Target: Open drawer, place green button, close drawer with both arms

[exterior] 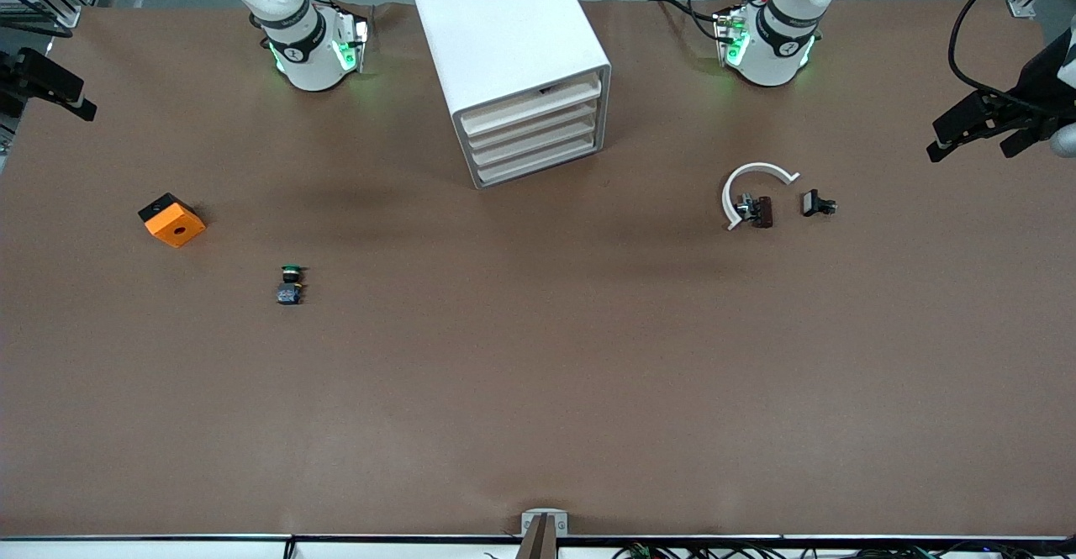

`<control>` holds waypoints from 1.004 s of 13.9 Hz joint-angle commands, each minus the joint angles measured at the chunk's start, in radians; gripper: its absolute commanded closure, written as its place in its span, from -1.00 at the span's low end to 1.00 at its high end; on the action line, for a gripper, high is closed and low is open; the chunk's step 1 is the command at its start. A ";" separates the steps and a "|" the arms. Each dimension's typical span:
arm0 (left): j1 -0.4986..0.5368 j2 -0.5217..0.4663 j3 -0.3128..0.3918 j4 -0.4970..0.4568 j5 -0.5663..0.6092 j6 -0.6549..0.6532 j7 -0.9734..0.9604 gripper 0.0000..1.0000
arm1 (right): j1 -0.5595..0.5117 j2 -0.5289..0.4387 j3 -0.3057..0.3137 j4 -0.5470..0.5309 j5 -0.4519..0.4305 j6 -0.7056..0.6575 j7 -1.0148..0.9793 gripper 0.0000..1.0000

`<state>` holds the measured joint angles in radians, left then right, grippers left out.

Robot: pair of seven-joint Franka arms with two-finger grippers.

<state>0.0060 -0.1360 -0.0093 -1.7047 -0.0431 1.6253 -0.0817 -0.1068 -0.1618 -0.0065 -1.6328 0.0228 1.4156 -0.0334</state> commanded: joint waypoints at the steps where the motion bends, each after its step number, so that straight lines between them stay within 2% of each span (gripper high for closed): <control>1: 0.008 0.010 -0.008 0.026 0.019 -0.022 0.010 -1.00 | 0.007 -0.025 -0.003 -0.024 -0.006 0.013 0.000 -1.00; 9: 0.011 0.041 -0.003 0.019 0.020 -0.024 -0.007 -1.00 | 0.007 -0.025 -0.003 -0.024 -0.006 0.013 0.000 -1.00; 14: 0.008 0.162 -0.003 0.023 0.019 -0.002 -0.013 -1.00 | 0.007 -0.025 -0.003 -0.024 -0.006 0.013 0.000 -1.00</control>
<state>0.0137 -0.0239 -0.0077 -1.7060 -0.0430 1.6179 -0.0845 -0.1068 -0.1618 -0.0065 -1.6335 0.0228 1.4159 -0.0334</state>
